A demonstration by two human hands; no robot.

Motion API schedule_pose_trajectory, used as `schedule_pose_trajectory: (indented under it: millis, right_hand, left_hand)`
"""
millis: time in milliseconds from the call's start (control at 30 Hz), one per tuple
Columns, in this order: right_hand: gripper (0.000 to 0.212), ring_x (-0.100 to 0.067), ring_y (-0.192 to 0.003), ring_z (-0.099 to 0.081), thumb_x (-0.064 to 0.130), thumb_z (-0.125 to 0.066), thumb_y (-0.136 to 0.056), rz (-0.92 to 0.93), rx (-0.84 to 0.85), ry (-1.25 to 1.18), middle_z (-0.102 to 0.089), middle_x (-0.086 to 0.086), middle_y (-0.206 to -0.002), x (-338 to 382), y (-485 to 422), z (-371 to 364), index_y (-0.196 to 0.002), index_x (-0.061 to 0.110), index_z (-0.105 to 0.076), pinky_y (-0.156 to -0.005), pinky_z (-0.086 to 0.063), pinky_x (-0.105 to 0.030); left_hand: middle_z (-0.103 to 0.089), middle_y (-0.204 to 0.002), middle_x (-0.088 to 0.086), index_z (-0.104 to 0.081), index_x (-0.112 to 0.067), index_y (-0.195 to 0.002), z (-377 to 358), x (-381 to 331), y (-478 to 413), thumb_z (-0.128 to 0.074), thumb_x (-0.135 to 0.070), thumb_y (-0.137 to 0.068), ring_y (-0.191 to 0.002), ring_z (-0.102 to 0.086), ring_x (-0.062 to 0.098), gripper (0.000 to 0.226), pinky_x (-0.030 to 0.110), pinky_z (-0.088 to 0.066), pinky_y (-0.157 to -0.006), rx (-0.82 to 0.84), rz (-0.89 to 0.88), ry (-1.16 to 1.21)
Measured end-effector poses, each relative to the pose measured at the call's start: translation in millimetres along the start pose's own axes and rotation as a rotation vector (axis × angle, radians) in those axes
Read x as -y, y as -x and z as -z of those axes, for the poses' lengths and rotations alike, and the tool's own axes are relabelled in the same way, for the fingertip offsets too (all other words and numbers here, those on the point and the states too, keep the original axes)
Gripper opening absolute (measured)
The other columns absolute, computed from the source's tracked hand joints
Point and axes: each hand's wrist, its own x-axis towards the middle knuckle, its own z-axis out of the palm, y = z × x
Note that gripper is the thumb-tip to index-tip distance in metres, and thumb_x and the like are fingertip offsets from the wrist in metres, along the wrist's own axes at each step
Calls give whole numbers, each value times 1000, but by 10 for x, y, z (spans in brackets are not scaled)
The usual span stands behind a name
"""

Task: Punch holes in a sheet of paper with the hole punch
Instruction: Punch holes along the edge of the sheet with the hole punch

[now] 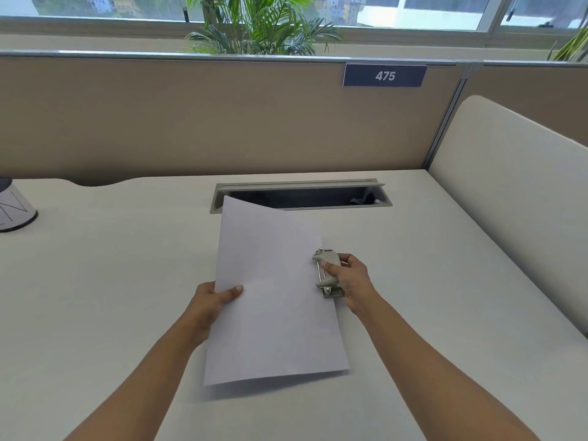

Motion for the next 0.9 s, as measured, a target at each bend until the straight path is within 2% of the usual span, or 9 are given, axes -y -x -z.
schedule_pose_trajectory:
  millis: [167, 233, 300, 333, 400, 500, 700, 800, 900]
  right_hand:
    - [33, -26, -69, -59, 10, -74, -77, 11, -93, 127, -60, -8, -102, -41, -36, -51, -100, 11, -50, -48, -49, -32]
    - [34, -17, -58, -61, 12, -73, -78, 29, -112, 191, -59, -6, -100, -35, -48, -72, -105, 9, -52, -43, -47, -26]
    - [33, -2, -35, -55, 12, -71, -80, 32, -122, 233, -57, -2, -90, -27, -65, -96, -106, 6, -53, -32, -41, -18]
    - [31, 1, -29, -51, 12, -71, -80, 32, -133, 250, -54, 0, -85, -28, -78, -101, -104, 6, -53, -28, -37, -14]
    - [28, 2, -26, -47, 12, -72, -79, 35, -161, 302, -52, 3, -78, -28, -106, -106, -101, 6, -55, -23, -31, -10]
    - [27, 2, -37, -48, 12, -72, -78, 42, -187, 386, -55, 0, -81, -28, -129, -109, -100, 7, -58, -28, -34, -13]
    - [31, -18, -69, -56, 15, -73, -76, 55, -212, 500, -63, -6, -96, -49, -139, -102, -104, 7, -60, -59, -40, -24]
    - [29, -13, -56, -56, 16, -71, -78, 64, -225, 540, -61, -3, -90, -53, -124, -91, -104, 8, -59, -48, -41, -18]
    - [32, -18, -67, -61, 16, -71, -79, 76, -225, 575, -62, -5, -95, -59, -111, -76, -107, 8, -58, -56, -46, -22]
  left_hand:
    - [-68, -82, 13, -63, -5, -84, -50, 100, -32, -65, -8, -83, -70, -65, 28, 4, 34, -54, -62, -15, 61, 46]
    - [-67, -83, 14, -62, -3, -86, -63, 115, -53, -65, -7, -83, -71, -64, 29, 6, 37, -54, -65, -18, 80, 66]
    - [-67, -84, 15, -61, 0, -90, -75, 120, -73, -65, -7, -84, -73, -63, 30, 10, 41, -53, -72, -23, 94, 73]
    - [-66, -85, 15, -61, 1, -92, -81, 121, -81, -65, -7, -84, -74, -63, 30, 12, 43, -53, -76, -24, 100, 69]
    - [-66, -85, 14, -61, 1, -94, -91, 119, -94, -65, -7, -84, -75, -63, 30, 14, 44, -52, -78, -27, 109, 59]
    - [-66, -85, 14, -61, 1, -97, -100, 112, -108, -65, -7, -83, -74, -63, 30, 17, 41, -52, -76, -33, 117, 44]
    - [-65, -103, 22, -60, 5, -106, -115, 98, -95, -66, -6, -83, -87, -62, 34, 26, 49, -50, -88, -43, 143, -2]
    - [-63, -110, 25, -58, 8, -112, -123, 95, -89, -66, -5, -83, -93, -61, 36, 33, 51, -49, -91, -58, 161, -12]
    - [-62, -116, 27, -56, 10, -115, -127, 94, -88, -66, -5, -83, -98, -61, 38, 37, 53, -47, -94, -70, 171, -18]
